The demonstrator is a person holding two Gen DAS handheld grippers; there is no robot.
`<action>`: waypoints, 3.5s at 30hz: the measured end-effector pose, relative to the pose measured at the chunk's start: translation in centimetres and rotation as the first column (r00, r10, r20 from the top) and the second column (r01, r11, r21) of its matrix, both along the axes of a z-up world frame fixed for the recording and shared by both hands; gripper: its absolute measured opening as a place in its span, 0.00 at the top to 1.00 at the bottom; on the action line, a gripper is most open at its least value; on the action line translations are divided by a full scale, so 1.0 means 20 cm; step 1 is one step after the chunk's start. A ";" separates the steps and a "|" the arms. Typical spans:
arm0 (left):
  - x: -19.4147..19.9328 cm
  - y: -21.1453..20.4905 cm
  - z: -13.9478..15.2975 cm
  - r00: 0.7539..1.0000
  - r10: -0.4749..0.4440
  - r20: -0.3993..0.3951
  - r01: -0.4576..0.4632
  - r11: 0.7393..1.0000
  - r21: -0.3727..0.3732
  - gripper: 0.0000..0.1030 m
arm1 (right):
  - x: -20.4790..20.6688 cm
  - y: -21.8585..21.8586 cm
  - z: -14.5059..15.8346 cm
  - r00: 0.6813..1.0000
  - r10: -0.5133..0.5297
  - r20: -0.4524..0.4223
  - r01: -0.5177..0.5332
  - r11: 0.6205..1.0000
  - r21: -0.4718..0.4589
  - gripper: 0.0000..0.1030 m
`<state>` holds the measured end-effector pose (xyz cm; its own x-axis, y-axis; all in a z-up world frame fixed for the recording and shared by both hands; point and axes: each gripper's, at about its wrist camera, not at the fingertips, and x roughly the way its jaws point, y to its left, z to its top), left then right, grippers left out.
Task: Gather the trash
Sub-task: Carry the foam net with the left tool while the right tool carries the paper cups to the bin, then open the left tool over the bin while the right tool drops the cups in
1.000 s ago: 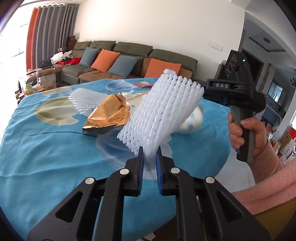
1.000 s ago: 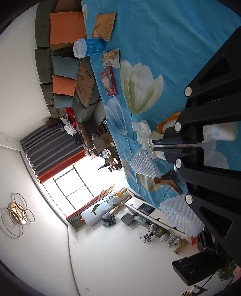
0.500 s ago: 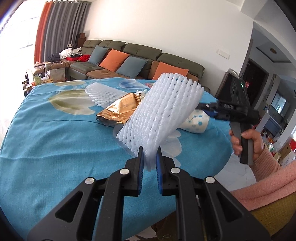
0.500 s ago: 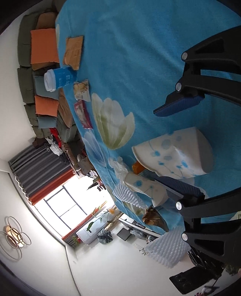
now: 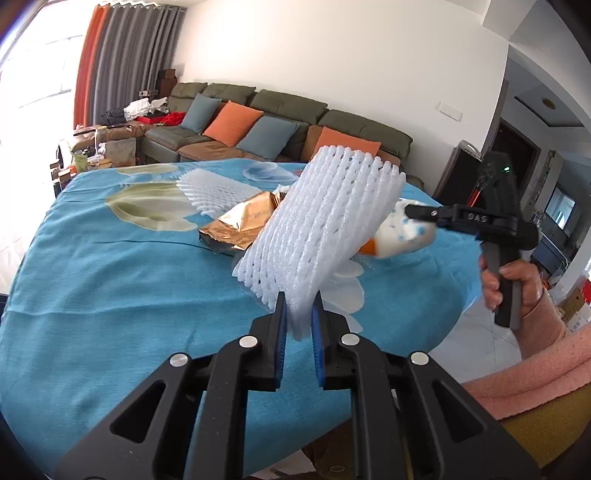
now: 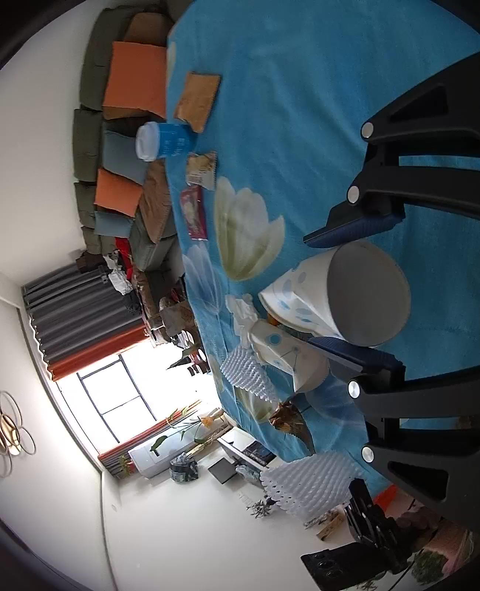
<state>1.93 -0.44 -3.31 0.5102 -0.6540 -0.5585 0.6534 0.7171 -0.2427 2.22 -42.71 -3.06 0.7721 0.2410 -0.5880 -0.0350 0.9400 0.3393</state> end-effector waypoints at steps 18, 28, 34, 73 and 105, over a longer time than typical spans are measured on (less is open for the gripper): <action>-0.10 0.22 0.09 0.992 0.114 0.059 -0.114 0.993 -0.009 0.88 | 0.13 0.22 0.14 0.982 0.152 0.110 -0.169 0.970 0.173 0.54; -0.12 0.50 0.12 0.956 0.285 0.070 -0.285 0.958 -0.004 0.88 | 0.35 0.70 0.16 0.917 0.378 0.127 -0.398 0.893 0.209 0.54; -0.12 0.70 0.12 0.918 0.391 0.066 -0.393 0.920 0.010 0.88 | 0.48 0.97 0.16 0.870 0.478 0.117 -0.492 0.841 0.223 0.54; 0.19 1.54 -0.21 0.673 0.725 -0.143 -0.710 0.688 0.151 0.87 | 0.96 2.29 -0.01 0.703 0.709 -0.055 -0.695 0.702 0.157 0.54; 0.27 1.51 -0.22 0.640 0.760 -0.111 -0.752 0.650 0.113 0.51 | 0.97 2.31 -0.08 0.712 0.692 -0.120 -0.671 0.721 0.174 0.48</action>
